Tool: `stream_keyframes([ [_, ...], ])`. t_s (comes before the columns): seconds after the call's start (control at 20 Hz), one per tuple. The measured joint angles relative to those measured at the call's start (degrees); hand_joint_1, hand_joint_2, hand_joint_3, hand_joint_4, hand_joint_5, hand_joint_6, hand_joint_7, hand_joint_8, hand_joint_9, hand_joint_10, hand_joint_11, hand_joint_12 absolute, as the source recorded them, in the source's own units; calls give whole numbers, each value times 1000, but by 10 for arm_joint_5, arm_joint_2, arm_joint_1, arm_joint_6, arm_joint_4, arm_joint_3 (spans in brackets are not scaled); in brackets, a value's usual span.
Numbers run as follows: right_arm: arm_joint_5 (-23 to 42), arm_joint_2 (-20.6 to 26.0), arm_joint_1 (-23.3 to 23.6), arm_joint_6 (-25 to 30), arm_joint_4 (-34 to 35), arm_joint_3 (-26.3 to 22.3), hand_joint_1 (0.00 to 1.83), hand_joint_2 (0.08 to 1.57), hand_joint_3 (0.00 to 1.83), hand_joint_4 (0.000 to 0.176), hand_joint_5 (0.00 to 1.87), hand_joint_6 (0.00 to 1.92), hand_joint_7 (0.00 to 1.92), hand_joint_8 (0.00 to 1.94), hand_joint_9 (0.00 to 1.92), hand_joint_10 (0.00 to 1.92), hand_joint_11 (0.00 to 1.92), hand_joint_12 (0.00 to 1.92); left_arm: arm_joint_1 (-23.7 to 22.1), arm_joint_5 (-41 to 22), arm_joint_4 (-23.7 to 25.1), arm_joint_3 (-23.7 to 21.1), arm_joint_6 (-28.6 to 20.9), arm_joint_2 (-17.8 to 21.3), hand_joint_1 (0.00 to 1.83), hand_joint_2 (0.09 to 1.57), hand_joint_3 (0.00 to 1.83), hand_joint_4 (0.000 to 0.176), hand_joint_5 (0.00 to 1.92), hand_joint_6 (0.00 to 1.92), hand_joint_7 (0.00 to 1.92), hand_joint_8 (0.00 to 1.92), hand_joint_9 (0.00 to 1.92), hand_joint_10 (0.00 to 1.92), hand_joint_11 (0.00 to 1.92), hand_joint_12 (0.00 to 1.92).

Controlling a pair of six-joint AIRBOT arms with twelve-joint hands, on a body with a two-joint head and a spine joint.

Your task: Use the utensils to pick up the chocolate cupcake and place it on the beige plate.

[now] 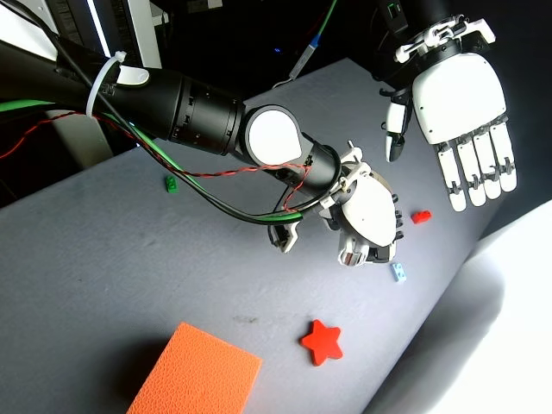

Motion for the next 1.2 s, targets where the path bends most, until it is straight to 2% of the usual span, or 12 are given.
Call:
stream_keyframes([
  [0.25, 1, 1, 0, -2, 0, 1, 1157, 1241, 1, 0, 706, 1309, 781, 1416, 614, 1350, 605, 1719, 0, 0, 0, 0, 0, 0, 529, 1034, 0, 0, 106, 0, 106, 0, 95, 1, 0, 232],
  [0.3, 1, 1, 0, -3, 0, 1, 1166, 1227, 0, 0, 727, 1283, 809, 1367, 642, 1313, 622, 1690, 0, 0, 0, 0, 0, 0, 505, 1043, 0, 0, 84, 0, 84, 0, 76, 1, 0, 173],
  [0.4, 1, 1, 0, -4, 0, 1, 1169, 1222, 0, 0, 726, 1276, 828, 1345, 664, 1297, 640, 1693, 0, 0, 0, 0, 0, 0, 493, 1036, 0, 0, 91, 2, 86, 2, 90, 4, 0, 232],
  [0.45, 1, 1, 0, -5, 0, 1, 1149, 1248, 1, 0, 682, 1351, 780, 1407, 614, 1351, 615, 1738, 0, 0, 0, 0, 0, 0, 510, 1031, 0, 0, 99, 4, 98, 6, 97, 5, 0, 245],
  [0.55, 1, 1, 0, -6, 0, 1, 1157, 1243, 0, 0, 675, 1367, 807, 1360, 625, 1324, 603, 1728, 0, 0, 0, 0, 0, 0, 524, 1028, 0, 0, 122, 6, 107, 4, 109, 6, 0, 238],
  [0.7, 2, 2, 0, -8, 0, 1, 1168, 1225, 0, 0, 723, 1284, 824, 1351, 651, 1305, 635, 1758, 0, 0, 0, 0, 0, 0, 505, 1037, 1, 0, 106, 0, 98, 0, 86, 0, 0, 207],
  [0.85, 2, 3, 0, -8, 0, 1, 1162, 1227, 0, 0, 716, 1318, 821, 1330, 651, 1253, 591, 1730, 0, 0, 0, 0, 0, 0, 501, 1043, 1, 0, 93, 1, 80, 1, 69, 0, 0, 168],
  [1.0, 2, 3, 0, -8, 0, 1, 1159, 1239, 0, 0, 700, 1313, 796, 1400, 593, 1289, 522, 1786, 0, 0, 0, 0, 0, 0, 524, 1037, 0, 0, 109, 1, 94, 2, 87, 3, 0, 225],
  [1.15, 2, 4, 0, -8, 0, 1, 1152, 1246, 2, 0, 693, 1324, 776, 1428, 576, 1305, 508, 1789, 0, 0, 0, 0, 0, 0, 513, 1038, 1, 0, 95, 1, 88, 1, 77, 1, 0, 190],
  [1.2, 2, 4, 0, -8, 0, 1, 1112, 1225, 0, 0, 749, 1306, 630, 1185, 543, 1306, 454, 1784, 0, 0, 0, 0, 0, 0, 494, 1040, 1, 0, 84, 0, 83, 0, 76, 1, 0, 184],
])
